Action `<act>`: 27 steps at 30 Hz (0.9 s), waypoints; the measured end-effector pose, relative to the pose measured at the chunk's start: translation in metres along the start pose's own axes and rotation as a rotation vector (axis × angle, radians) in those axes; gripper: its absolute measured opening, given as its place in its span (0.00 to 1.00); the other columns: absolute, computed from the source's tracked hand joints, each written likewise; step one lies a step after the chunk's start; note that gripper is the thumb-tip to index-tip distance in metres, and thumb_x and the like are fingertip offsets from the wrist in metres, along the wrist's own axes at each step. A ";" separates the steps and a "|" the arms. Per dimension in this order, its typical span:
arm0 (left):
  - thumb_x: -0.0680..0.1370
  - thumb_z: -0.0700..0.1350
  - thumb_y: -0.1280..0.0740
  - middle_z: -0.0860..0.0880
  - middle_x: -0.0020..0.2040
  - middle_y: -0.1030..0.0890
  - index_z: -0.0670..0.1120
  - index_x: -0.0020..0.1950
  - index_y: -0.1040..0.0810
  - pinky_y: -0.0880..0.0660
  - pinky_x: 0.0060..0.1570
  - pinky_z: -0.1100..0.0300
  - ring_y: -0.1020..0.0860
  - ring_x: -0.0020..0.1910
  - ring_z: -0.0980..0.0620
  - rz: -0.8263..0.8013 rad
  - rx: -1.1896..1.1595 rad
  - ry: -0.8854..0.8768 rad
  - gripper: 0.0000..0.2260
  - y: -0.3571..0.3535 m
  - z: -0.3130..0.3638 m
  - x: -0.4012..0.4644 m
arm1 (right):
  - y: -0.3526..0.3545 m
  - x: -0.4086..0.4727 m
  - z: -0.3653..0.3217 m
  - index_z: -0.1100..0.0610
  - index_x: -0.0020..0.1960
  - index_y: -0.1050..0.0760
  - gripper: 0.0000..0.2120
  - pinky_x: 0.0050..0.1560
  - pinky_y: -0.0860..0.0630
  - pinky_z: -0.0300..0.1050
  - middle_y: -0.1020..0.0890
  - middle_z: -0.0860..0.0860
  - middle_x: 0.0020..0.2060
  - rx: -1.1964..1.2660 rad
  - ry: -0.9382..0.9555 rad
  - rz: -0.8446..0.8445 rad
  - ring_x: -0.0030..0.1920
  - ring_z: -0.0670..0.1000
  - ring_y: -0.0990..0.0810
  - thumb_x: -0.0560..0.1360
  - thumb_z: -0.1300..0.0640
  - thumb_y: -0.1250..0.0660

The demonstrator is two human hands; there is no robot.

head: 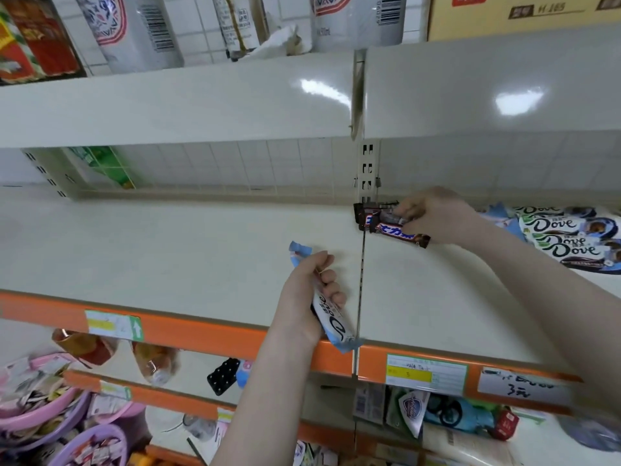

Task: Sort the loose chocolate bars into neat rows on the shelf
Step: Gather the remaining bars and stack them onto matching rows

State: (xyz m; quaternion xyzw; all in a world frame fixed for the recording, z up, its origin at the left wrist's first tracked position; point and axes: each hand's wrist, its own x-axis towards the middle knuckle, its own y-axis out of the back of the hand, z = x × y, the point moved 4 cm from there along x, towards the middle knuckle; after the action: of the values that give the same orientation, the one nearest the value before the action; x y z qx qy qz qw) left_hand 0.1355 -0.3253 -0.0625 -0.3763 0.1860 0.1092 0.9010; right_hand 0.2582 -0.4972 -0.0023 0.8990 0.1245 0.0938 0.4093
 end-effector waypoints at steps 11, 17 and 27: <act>0.77 0.46 0.38 0.52 0.23 0.34 0.43 0.40 0.27 0.38 0.18 0.68 0.38 0.17 0.57 0.025 0.000 -0.010 0.08 0.003 0.005 -0.002 | -0.030 0.032 0.008 0.57 0.57 0.21 0.13 0.34 0.39 0.31 0.18 0.57 0.50 -0.179 0.138 0.051 0.46 0.54 0.24 0.74 0.64 0.35; 0.77 0.46 0.38 0.52 0.23 0.33 0.44 0.40 0.27 0.38 0.19 0.68 0.38 0.17 0.57 0.012 0.009 -0.003 0.08 0.003 0.005 0.002 | -0.030 0.037 0.014 0.58 0.58 0.21 0.13 0.37 0.35 0.33 0.19 0.57 0.52 -0.225 0.203 0.090 0.51 0.55 0.24 0.75 0.65 0.36; 0.72 0.69 0.43 0.51 0.26 0.30 0.44 0.42 0.26 0.32 0.23 0.67 0.32 0.21 0.55 -0.199 -0.166 -0.055 0.27 -0.008 0.009 0.002 | -0.027 0.013 0.007 0.59 0.51 0.19 0.10 0.47 0.28 0.50 0.19 0.61 0.45 -0.314 0.286 0.386 0.47 0.63 0.24 0.70 0.63 0.31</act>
State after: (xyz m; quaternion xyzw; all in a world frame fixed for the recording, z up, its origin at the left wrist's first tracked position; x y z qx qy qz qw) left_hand 0.1423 -0.3245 -0.0527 -0.4631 0.1132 0.0449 0.8779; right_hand 0.2686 -0.4813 -0.0270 0.8091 -0.0084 0.3141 0.4966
